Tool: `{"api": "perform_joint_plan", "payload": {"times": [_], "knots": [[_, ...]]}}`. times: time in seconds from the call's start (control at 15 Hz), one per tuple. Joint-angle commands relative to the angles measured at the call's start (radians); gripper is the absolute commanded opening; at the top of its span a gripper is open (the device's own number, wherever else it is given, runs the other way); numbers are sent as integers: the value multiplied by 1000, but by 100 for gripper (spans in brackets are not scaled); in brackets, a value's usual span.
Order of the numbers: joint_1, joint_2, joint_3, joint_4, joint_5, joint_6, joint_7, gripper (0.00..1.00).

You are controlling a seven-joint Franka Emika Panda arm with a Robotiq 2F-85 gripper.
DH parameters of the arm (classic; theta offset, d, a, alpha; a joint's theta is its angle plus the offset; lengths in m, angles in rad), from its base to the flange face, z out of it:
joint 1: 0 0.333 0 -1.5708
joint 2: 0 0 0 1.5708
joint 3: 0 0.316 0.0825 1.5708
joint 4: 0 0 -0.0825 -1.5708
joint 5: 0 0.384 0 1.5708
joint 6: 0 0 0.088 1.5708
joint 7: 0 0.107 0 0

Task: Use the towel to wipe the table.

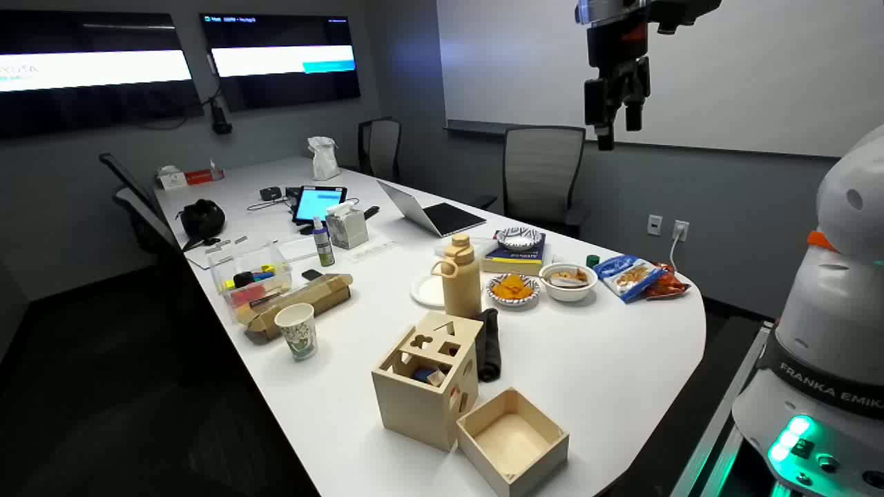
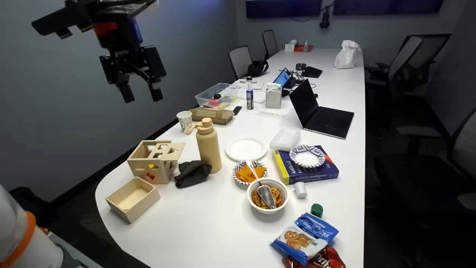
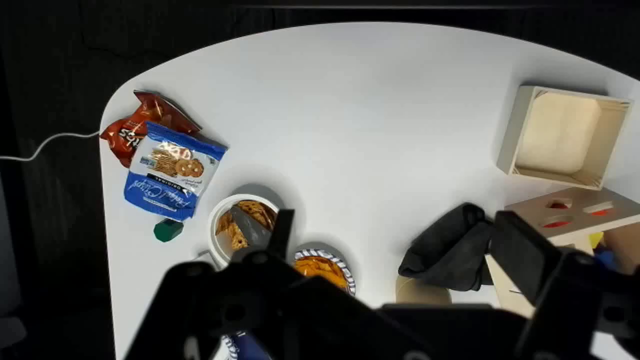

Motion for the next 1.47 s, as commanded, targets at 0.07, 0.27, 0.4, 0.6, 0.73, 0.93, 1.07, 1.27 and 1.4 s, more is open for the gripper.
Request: {"api": "perform_joint_plan", "payload": {"times": [0.07,0.27,0.4,0.6,0.73,0.93,1.07,1.27,1.4], "knots": [[13,1,-9,2,-6,-3,7,100],[13,1,-9,2,-6,-3,7,100],[30,64,-30,-14,29,88,0,100],[61,156,-53,-70,127,305,3,100],[80,232,-65,-112,197,464,-8,100],[119,367,-104,-168,337,684,-54,100],[159,484,-135,-180,460,821,-107,100],[243,651,-183,-152,698,942,-255,100],[266,761,-175,-111,857,973,-360,100]]}}
